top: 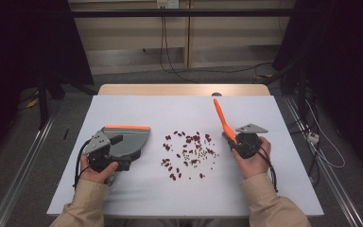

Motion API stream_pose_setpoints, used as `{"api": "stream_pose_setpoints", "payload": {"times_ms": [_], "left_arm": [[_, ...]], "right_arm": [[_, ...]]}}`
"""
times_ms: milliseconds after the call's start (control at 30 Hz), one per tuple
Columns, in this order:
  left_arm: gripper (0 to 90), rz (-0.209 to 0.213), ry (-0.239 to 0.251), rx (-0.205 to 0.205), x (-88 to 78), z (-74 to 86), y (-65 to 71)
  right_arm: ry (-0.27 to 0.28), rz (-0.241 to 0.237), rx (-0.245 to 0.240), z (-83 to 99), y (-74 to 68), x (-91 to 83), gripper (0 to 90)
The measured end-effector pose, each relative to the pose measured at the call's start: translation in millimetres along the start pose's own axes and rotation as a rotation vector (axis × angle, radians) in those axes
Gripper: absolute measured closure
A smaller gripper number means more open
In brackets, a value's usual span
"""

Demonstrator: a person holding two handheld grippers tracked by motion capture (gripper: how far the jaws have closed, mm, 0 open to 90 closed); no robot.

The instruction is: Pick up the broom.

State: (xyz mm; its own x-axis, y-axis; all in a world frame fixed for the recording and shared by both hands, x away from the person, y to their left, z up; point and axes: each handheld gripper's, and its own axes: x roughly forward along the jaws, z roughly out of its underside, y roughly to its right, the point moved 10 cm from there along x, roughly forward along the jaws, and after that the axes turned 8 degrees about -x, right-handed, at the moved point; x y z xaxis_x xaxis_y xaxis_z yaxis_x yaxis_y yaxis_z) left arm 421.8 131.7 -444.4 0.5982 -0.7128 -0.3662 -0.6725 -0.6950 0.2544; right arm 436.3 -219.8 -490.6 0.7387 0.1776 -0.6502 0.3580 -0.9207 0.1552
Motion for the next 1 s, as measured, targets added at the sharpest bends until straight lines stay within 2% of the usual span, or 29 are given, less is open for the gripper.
{"api": "stream_pose_setpoints", "payload": {"times_ms": [67, 133, 200, 233, 267, 300, 333, 600, 700, 767, 833, 1000], "left_arm": [[5.9, 0.001, -0.005, 0.005, 0.0, 0.6, 0.1], [6.0, 0.003, -0.005, 0.005, 0.3, 0.7, 0.3], [5.9, 0.005, -0.007, 0.005, 0.6, 1.1, 0.5], [6.0, 0.006, -0.007, 0.006, 0.8, 1.3, 0.5], [5.9, 0.007, -0.006, 0.004, 0.9, 1.4, 0.6], [6.0, 0.008, -0.007, 0.004, 0.9, 1.5, 0.8], [5.9, 0.008, -0.006, 0.005, 0.9, 1.5, 0.9], [6.0, 0.011, -0.005, 0.004, 0.5, 1.4, 0.6], [5.9, 0.009, -0.006, 0.003, 0.4, 1.7, 0.4], [5.9, 0.010, -0.008, 0.005, 0.0, 1.7, 0.7], [6.0, 0.010, -0.007, 0.007, -0.4, 1.6, 0.7], [5.9, 0.006, -0.005, 0.000, -2.1, 1.6, -1.9]], "right_arm": [[0.020, -0.026, 0.010, -5.4, -8.8, 3.5, 70.9], [0.018, -0.019, -0.020, -9.9, -17.6, 6.4, 70.9], [0.027, -0.042, -0.018, -14.4, -28.5, 9.6, 70.9], [0.025, -0.027, -0.041, -16.3, -32.2, 10.7, 70.9], [0.030, -0.033, -0.048, -18.9, -36.8, 12.1, 70.9], [0.036, -0.051, -0.040, -20.9, -41.9, 13.4, 70.9], [0.038, -0.049, -0.042, -22.6, -45.5, 14.5, 70.9], [0.056, -0.076, -0.066, -31.0, -63.6, 19.2, 70.9], [0.066, -0.084, -0.070, -31.6, -64.4, 17.7, 71.0], [0.078, -0.113, -0.050, -33.4, -64.9, 15.1, 71.0], [0.099, -0.110, -0.057, -37.5, -62.1, 12.8, 71.0], [0.140, -0.127, -0.046, -49.5, -40.0, 14.0, 71.0]]}}
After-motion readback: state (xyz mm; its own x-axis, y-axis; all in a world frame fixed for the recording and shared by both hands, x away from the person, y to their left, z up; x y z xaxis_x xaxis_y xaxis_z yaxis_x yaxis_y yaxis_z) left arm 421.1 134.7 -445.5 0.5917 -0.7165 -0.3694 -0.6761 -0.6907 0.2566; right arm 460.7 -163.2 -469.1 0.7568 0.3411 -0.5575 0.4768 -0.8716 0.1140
